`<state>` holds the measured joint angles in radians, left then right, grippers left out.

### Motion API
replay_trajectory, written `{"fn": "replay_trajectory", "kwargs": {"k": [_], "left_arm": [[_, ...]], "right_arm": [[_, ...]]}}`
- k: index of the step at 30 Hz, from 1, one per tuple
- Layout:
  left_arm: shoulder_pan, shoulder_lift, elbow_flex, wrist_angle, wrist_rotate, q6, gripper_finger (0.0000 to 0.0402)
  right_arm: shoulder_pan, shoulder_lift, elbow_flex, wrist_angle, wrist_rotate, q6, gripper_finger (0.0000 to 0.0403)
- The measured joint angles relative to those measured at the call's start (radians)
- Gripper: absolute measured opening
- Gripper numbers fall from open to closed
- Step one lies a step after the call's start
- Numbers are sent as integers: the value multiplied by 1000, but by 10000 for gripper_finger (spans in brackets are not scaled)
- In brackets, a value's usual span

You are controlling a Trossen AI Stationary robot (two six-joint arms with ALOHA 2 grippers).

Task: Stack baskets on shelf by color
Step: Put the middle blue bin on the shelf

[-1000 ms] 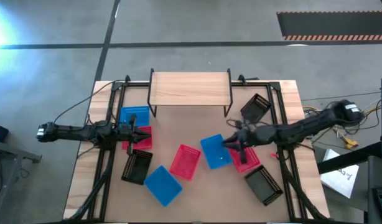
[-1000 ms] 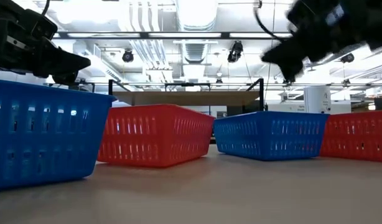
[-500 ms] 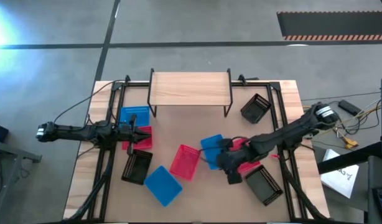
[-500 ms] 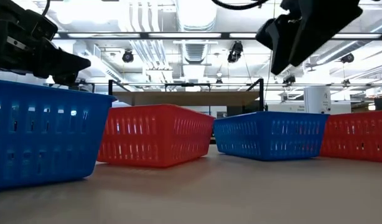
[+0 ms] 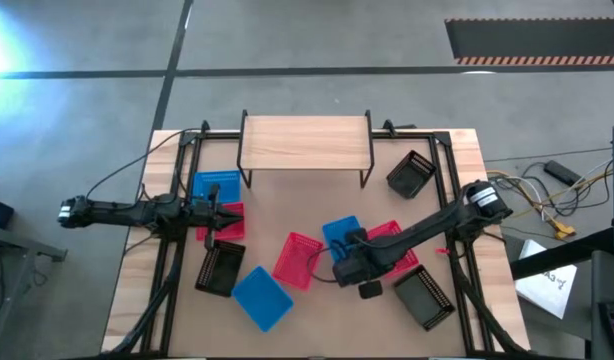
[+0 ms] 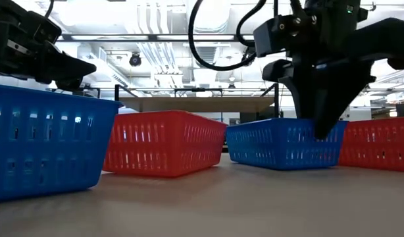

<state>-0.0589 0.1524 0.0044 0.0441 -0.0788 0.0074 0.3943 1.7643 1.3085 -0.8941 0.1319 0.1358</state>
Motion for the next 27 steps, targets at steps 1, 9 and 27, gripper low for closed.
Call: {"fn": "replay_trajectory", "kwargs": {"k": [1, 9, 27], "left_arm": [[0, 0, 0, 0, 0, 0, 0], [0, 0, 0, -1, 0, 0, 0], [0, 0, 0, -1, 0, 0, 0]], "right_arm": [[0, 2, 0, 0, 1, -4, 91], [0, -51, 12, -12, 16, -5, 13], [-433, -251, 334, -97, 193, -393, 11]]}}
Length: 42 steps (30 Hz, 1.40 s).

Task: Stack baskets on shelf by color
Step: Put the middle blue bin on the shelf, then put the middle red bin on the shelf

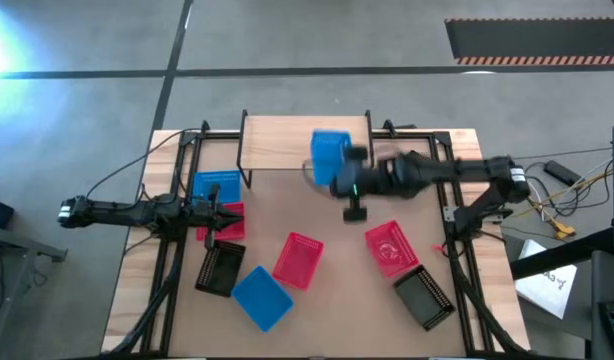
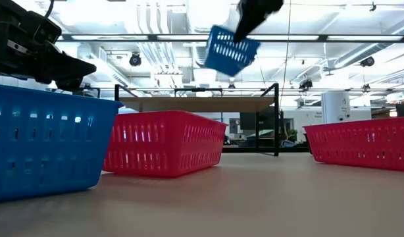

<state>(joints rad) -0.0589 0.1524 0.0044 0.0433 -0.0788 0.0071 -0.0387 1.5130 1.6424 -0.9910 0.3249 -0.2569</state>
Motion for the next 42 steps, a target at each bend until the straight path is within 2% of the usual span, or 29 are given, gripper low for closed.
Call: {"fn": "replay_trajectory", "kwargs": {"k": [4, 8, 13, 21, 25, 34, 38, 42], "left_arm": [[0, 2, 0, 0, 0, 0, 0], [0, 2, 0, 0, 0, 0, 0], [0, 3, 0, 0, 0, 0, 0], [0, 4, 0, 0, 0, 0, 0], [0, 4, 0, 0, 0, 0, 0], [0, 4, 0, 0, 0, 0, 0], [0, 4, 0, 0, 0, 0, 0], [0, 4, 0, 0, 0, 0, 0]], "right_arm": [[-151, 25, 6, -12, -106, -46, 11], [-233, 48, 5, -97, -114, -47, 11], [-276, 62, 2, -140, -115, -45, 11], [-289, 62, 0, -138, -90, -67, 21], [-289, 62, 0, -138, -44, -76, 47], [-289, 60, 0, -139, -41, -68, 124], [-277, 43, 3, -135, -44, -47, 139], [-222, 17, 3, -116, -44, 24, 138]]}}
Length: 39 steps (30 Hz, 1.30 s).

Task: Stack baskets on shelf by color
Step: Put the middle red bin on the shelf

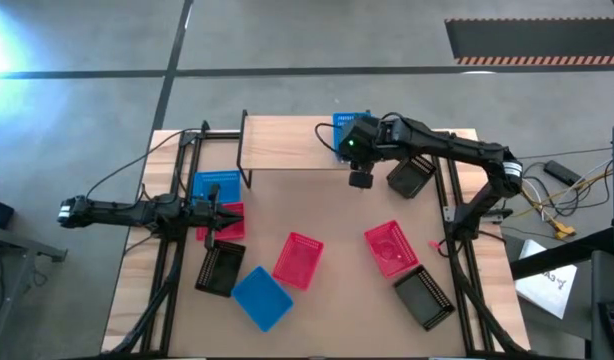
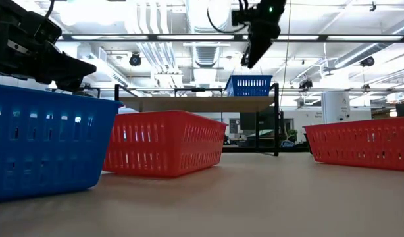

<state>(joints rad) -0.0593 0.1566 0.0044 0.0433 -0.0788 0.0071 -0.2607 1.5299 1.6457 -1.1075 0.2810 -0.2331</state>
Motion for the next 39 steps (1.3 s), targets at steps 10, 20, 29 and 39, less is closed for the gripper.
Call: {"fn": "replay_trajectory", "kwargs": {"k": [10, 20, 29, 39], "left_arm": [[0, 0, 0, 0, 0, 0, 0], [0, 0, 0, 0, 0, 0, 0], [0, 0, 0, 0, 0, 0, 0], [0, 0, 0, 65, 0, 0, 0]], "right_arm": [[307, -20, -177, 286, 0, 96, 106], [564, -18, -469, 500, 36, 373, 66], [750, -18, -543, 523, 205, 584, 42], [920, -18, -611, 523, 394, 831, 38]]}}
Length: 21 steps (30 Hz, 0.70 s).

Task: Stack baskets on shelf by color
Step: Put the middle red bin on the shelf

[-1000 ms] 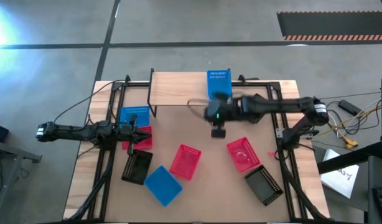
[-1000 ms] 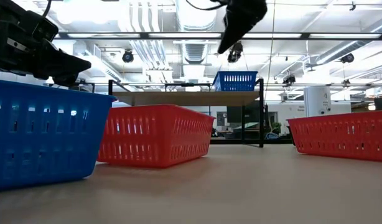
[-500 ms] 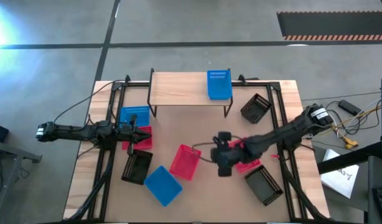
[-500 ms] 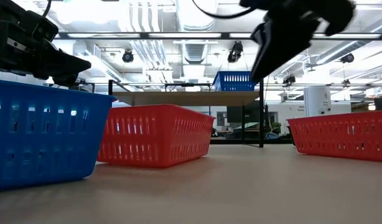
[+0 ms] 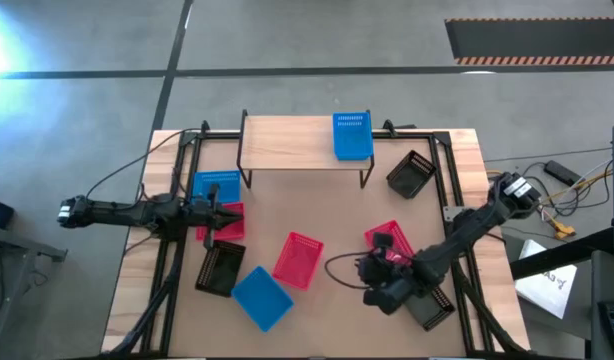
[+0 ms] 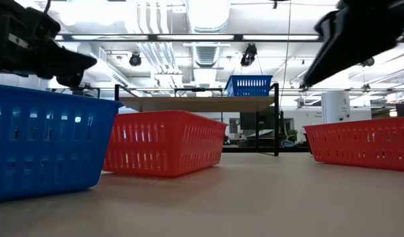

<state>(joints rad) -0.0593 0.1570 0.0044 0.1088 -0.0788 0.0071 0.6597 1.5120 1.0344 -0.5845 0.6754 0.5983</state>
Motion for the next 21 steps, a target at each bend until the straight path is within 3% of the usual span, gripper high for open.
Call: {"fn": "replay_trajectory", "kwargs": {"k": [7, 12, 17, 21], "left_arm": [[0, 10, 0, 244, 2, -35, 0], [-5, 108, 3, 548, 214, -25, 0], [-45, 365, 106, 444, 157, -26, 0], [-87, 637, 269, 348, 147, -26, 0]], "right_arm": [[65, 0, -24, -1, 7, 91, 38], [83, 0, -41, -2, 86, 120, 38], [84, 1, -48, -3, 143, 119, 38], [84, 1, -48, -2, 144, 118, 38]]}}
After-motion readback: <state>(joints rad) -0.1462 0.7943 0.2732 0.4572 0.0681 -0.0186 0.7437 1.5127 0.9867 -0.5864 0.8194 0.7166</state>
